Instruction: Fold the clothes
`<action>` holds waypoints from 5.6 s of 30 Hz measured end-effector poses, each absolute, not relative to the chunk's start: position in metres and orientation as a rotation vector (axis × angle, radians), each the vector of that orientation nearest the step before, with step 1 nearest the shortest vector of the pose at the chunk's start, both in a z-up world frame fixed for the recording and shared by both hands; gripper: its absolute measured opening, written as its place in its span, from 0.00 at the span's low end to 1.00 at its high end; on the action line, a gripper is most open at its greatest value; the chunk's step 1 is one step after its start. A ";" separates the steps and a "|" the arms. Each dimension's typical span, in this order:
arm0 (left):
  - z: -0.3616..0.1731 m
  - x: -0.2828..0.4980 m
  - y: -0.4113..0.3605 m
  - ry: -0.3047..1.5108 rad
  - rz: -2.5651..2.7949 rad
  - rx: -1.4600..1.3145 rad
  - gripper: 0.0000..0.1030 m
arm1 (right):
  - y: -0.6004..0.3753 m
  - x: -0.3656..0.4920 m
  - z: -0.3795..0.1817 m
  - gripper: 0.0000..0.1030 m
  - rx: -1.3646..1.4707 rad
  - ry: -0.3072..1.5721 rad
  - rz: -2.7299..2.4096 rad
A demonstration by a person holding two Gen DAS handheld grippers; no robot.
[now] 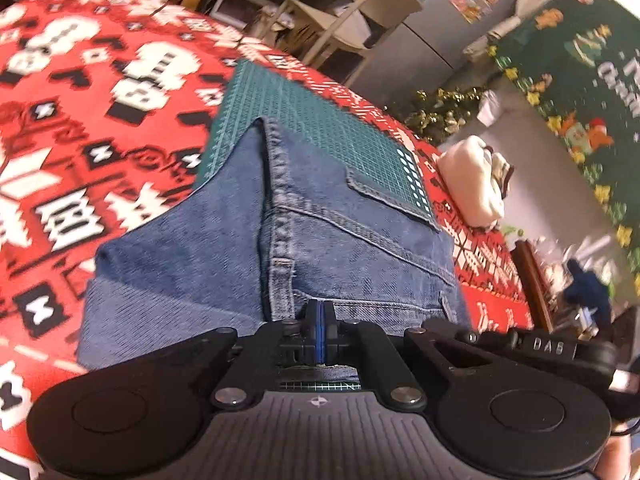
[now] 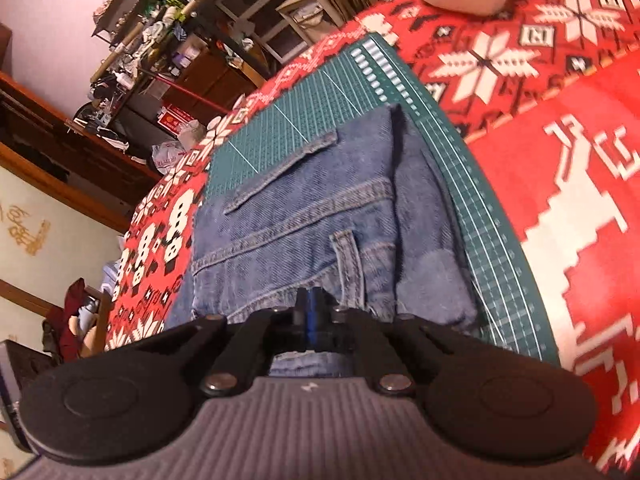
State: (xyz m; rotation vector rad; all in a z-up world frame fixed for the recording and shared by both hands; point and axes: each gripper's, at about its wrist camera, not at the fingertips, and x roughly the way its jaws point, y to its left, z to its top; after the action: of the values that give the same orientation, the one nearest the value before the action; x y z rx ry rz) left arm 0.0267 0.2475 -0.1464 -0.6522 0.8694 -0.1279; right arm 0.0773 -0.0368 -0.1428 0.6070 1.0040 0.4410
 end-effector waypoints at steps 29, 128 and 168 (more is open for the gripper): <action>-0.148 0.028 0.255 0.795 -0.138 -0.755 0.03 | -0.004 0.086 -0.141 0.00 0.477 1.019 0.514; -0.117 0.025 0.348 0.905 0.014 -0.581 0.24 | -0.079 0.125 -0.102 0.30 0.303 1.003 0.306; -0.110 0.034 0.301 0.879 -0.054 -0.377 0.06 | -0.016 0.115 -0.113 0.03 -0.031 0.947 0.362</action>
State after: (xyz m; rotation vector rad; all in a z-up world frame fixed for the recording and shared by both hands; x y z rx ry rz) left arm 0.0341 0.3006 -0.1100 -0.3773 0.8792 -0.0539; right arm 0.1153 -0.0159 -0.1126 -0.0306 0.9469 0.3616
